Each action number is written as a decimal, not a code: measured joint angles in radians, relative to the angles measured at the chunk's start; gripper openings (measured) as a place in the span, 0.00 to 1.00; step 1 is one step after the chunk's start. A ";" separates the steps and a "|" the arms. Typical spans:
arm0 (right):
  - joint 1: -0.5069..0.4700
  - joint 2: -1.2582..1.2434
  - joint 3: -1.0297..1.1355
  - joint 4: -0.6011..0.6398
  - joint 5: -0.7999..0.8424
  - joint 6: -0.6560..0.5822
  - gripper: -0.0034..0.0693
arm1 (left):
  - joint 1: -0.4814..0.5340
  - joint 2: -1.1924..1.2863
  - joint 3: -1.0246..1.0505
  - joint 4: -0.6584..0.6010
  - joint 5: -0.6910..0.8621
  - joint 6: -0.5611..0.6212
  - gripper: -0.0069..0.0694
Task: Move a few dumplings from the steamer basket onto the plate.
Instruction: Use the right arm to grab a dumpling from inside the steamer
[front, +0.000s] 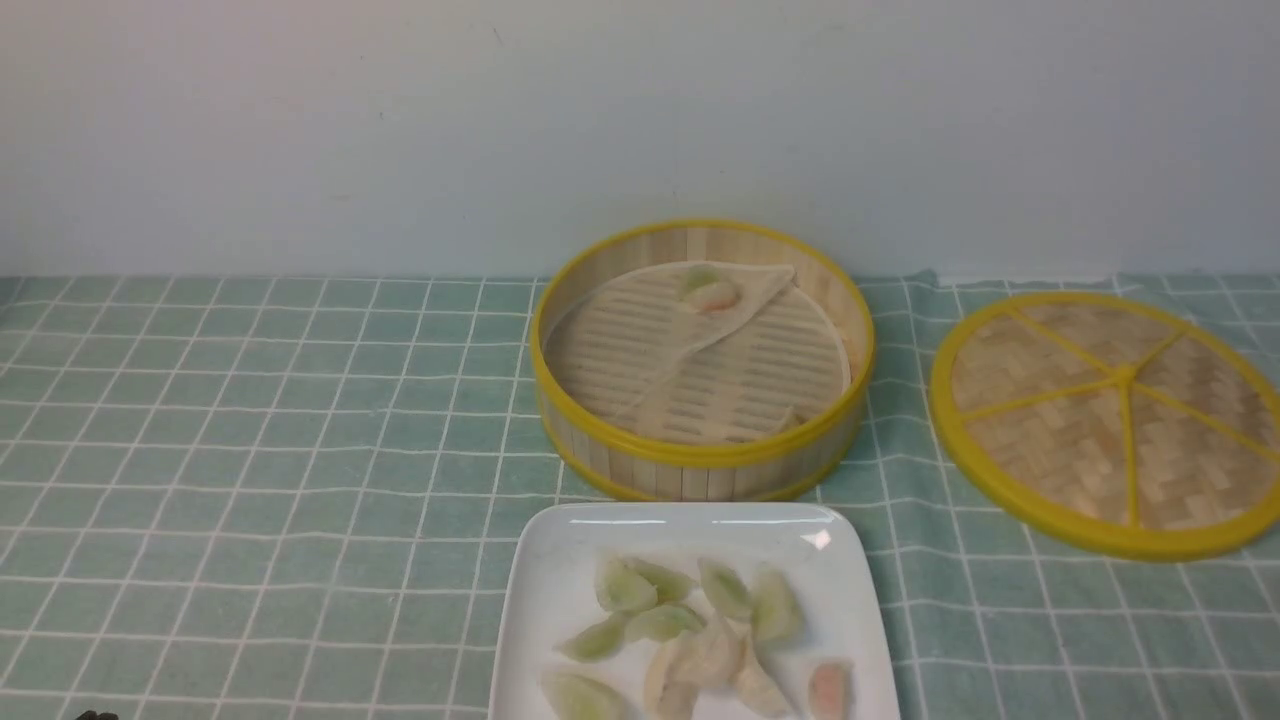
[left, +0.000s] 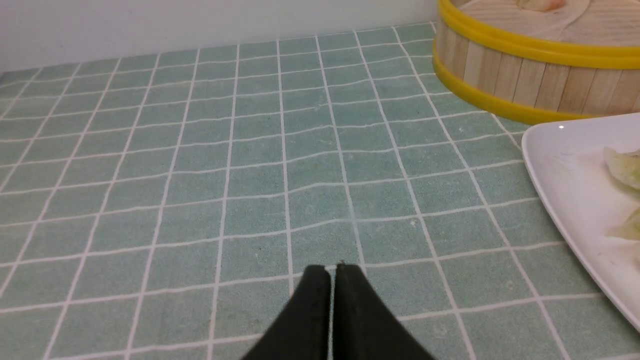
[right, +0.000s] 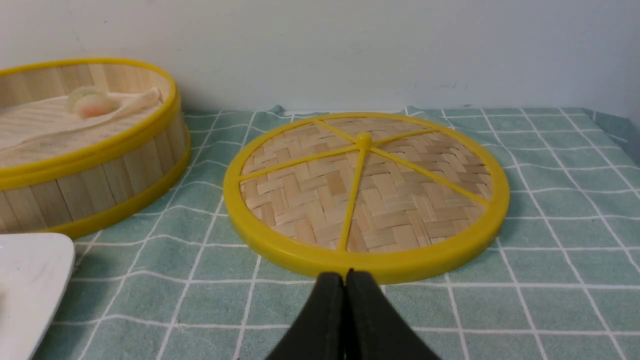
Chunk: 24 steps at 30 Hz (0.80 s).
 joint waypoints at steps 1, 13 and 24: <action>0.000 -0.001 0.000 0.000 -0.001 0.000 0.03 | 0.000 0.000 0.000 0.000 0.000 0.000 0.08; 0.000 -0.002 0.003 0.596 -0.368 0.224 0.03 | 0.000 0.000 0.000 0.000 0.000 0.000 0.08; 0.002 -0.002 -0.098 0.770 -0.474 0.240 0.03 | 0.000 0.000 0.000 0.000 0.000 0.011 0.08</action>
